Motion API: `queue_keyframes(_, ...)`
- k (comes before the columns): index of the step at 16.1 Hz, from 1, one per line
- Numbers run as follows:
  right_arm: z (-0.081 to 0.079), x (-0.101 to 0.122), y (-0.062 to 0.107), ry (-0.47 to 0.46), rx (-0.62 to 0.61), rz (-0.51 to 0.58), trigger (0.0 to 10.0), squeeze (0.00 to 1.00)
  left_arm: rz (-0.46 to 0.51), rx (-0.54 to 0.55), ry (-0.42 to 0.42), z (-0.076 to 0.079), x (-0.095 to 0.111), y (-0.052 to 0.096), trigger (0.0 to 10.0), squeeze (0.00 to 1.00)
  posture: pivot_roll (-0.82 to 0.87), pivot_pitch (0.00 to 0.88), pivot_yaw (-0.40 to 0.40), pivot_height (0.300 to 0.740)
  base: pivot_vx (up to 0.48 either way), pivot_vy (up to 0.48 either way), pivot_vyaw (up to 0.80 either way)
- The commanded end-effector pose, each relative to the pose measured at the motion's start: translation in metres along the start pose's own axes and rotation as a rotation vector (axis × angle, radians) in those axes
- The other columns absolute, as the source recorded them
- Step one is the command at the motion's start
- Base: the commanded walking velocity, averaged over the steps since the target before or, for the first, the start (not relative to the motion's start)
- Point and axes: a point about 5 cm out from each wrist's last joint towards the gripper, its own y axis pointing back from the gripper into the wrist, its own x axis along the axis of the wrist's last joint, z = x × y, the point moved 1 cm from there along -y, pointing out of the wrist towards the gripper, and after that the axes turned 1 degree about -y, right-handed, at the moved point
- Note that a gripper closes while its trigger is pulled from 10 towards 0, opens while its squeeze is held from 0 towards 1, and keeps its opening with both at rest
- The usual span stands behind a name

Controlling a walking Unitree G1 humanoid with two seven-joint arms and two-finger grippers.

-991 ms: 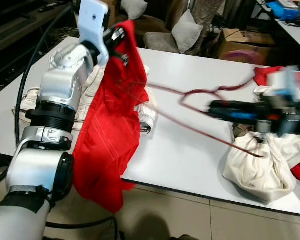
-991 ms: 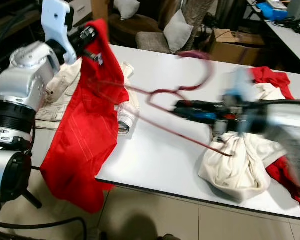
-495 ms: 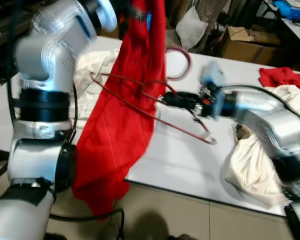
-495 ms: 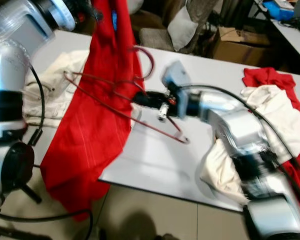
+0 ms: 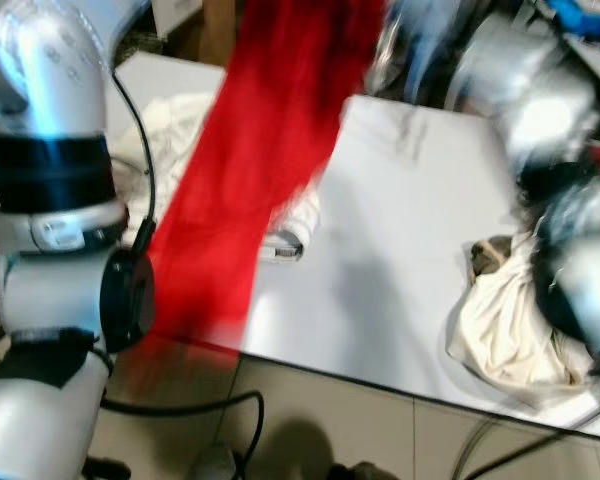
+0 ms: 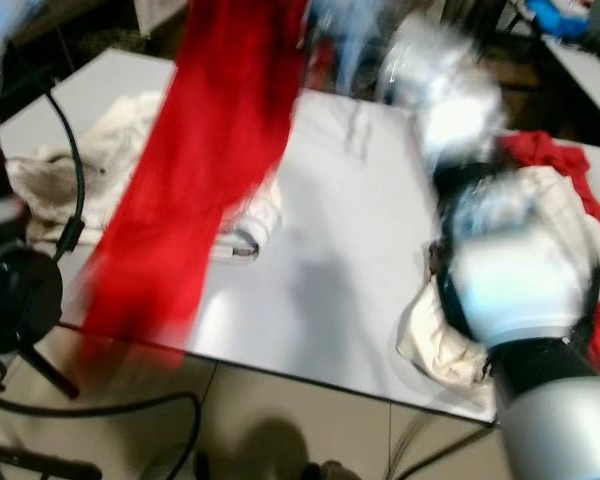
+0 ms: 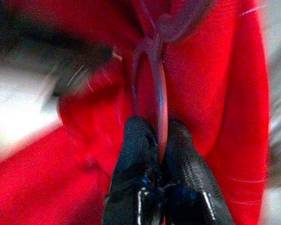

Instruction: Hang hanger

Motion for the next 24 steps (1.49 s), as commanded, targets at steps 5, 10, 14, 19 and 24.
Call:
queue_keyframes(5,-0.013,-0.047,0.01,0.036,0.115,-0.122,10.0,0.0,-0.027,0.077,-0.024,-0.006,-0.008,0.008,10.0,0.0,0.07,0.0,-0.117,0.74,0.0,0.0,0.0)
queue_keyframes(10,-0.04,-0.162,0.078,-0.096,0.177,-0.397,10.0,0.0,-0.409,0.255,0.015,-0.009,-0.149,0.05,10.0,0.0,0.04,0.0,-0.082,0.74,0.0,0.0,0.0)
queue_keyframes(14,-0.057,-0.214,0.141,-0.146,0.167,-0.512,10.0,0.0,-0.631,0.381,-0.053,-0.016,-0.215,0.088,10.0,0.0,0.01,0.0,-0.033,0.74,0.0,0.0,0.0)
queue_keyframes(19,-0.07,-0.216,0.166,-0.126,0.352,-0.535,10.0,0.0,-0.459,0.533,-0.004,-0.055,-0.18,0.06,10.0,0.0,0.0,0.0,-0.012,0.74,0.0,0.0,0.0)
queue_keyframes(24,-0.068,-0.186,0.184,-0.122,0.581,-0.531,10.0,0.0,-0.389,0.655,-0.041,-0.08,-0.156,0.057,10.0,0.0,0.0,0.0,-0.014,0.74,0.0,0.0,0.0)
